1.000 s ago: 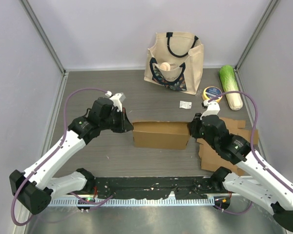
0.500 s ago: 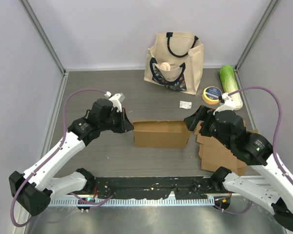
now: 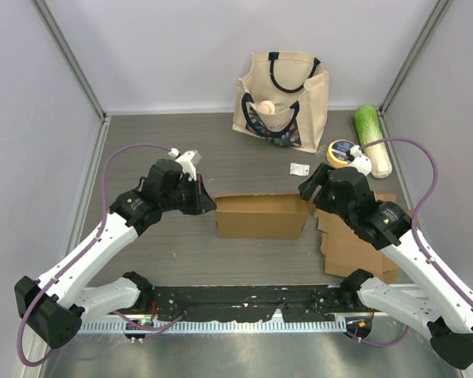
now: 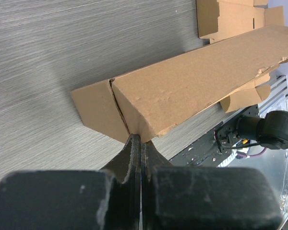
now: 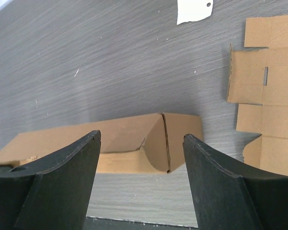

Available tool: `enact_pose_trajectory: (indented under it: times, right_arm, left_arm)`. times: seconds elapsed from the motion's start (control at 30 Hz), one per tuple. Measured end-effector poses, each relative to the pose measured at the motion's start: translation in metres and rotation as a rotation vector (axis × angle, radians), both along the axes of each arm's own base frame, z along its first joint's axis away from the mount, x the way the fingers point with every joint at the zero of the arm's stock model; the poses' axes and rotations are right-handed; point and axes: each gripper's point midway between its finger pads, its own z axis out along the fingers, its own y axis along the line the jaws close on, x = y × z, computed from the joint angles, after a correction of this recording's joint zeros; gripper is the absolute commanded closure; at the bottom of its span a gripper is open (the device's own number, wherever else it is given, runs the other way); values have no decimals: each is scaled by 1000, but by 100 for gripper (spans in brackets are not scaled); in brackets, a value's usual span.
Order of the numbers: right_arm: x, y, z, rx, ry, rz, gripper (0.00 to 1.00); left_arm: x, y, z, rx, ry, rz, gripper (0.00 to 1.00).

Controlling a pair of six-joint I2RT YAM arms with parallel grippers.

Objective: Fold the paper box

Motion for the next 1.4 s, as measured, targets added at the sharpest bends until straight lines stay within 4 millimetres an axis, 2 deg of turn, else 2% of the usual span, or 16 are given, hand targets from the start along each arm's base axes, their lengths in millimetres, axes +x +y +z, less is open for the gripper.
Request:
enact_pose_trajectory:
  times: [0.13, 0.2, 0.27, 0.3, 0.4, 0.5, 0.6, 0.7, 0.8, 0.9, 0.93, 1.07, 1.1, 1.4]
  right_arm:
    - [7, -3, -10, 16, 6, -23, 29]
    - [7, -3, -18, 20, 21, -23, 33]
    - [8, -1, -23, 33, 25, -15, 34]
    - [7, 0, -25, 40, 25, -10, 35]
    - [5, 3, -31, 71, 8, 5, 37]
    - [1, 4, -35, 100, -22, 18, 39]
    - [1, 7, -40, 122, -45, 31, 39]
    - [3, 9, -41, 128, -59, 41, 39]
    - [5, 11, -39, 131, -71, 50, 40]
    - [6, 12, -40, 129, -78, 58, 40]
    - [6, 12, -39, 129, -80, 61, 41]
    - [5, 13, -38, 127, -86, 69, 43]
    - [5, 13, -38, 126, -88, 71, 43]
    - [5, 12, -38, 118, -88, 74, 48]
  left_arm:
    - [0, 0, 0, 0, 0, 1, 100]
    - [0, 0, 0, -1, 2, 2, 96]
    - [0, 0, 0, -3, 3, 3, 80]
    - [0, 0, 0, -4, 5, 5, 63]
    - [-1, 0, 2, -17, 15, 19, 38]
    - [-4, 2, 9, -44, 10, 38, 26]
    - [-8, 4, 24, -81, -14, 51, 21]
    - [-9, 7, 40, -116, -31, 76, 23]
    - [0, 11, 53, -155, -29, 125, 37]
    - [15, 17, 49, -188, 28, 184, 52]
    - [20, 17, 45, -200, 58, 198, 55]
    - [37, 14, 30, -242, 160, 223, 57]
    - [39, 13, 29, -251, 171, 221, 60]
    - [29, -6, 22, -361, 246, 146, 65]
